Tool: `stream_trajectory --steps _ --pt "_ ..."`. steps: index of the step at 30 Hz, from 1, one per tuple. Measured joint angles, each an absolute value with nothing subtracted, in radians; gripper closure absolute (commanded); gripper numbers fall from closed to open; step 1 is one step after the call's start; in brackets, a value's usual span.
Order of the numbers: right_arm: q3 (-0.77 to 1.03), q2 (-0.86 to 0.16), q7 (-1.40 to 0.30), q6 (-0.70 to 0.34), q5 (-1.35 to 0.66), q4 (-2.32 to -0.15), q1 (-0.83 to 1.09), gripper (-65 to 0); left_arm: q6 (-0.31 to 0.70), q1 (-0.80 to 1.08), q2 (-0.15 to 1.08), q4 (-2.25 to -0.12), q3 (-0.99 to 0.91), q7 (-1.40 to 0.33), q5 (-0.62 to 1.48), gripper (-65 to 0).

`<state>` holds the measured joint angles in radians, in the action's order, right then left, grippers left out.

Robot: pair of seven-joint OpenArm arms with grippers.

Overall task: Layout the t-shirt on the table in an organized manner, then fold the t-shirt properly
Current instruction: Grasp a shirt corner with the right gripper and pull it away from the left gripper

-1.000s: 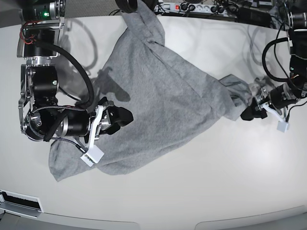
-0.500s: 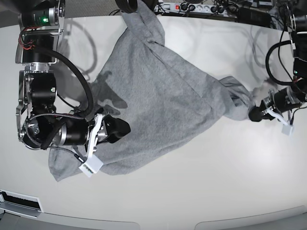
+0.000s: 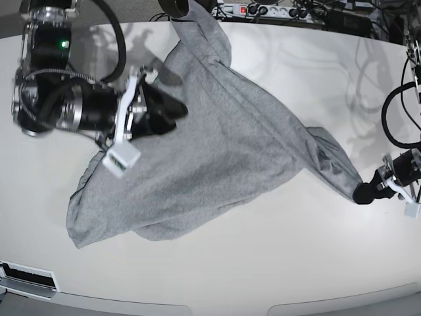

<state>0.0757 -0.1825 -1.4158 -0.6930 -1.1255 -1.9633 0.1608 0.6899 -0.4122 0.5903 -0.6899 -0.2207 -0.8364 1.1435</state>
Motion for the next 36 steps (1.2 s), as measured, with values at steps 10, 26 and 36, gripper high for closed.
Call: stream_trajectory --steps 10,26,36 --pt "0.021 -0.166 -1.243 -0.693 -0.833 -1.963 0.416 -44.2 0.689 -0.411 0.591 -0.688 -0.221 -0.838 1.161 0.0" --pt "-0.216 -0.165 -1.051 -0.625 -0.644 -1.819 0.42 -44.1 0.689 -0.411 0.591 -0.688 -0.221 -0.838 1.199 0.0" --pt "-0.367 -0.165 -0.95 -0.494 -0.423 -1.819 0.419 -40.4 0.689 -0.41 0.59 -0.688 -0.221 -0.838 1.201 0.0"
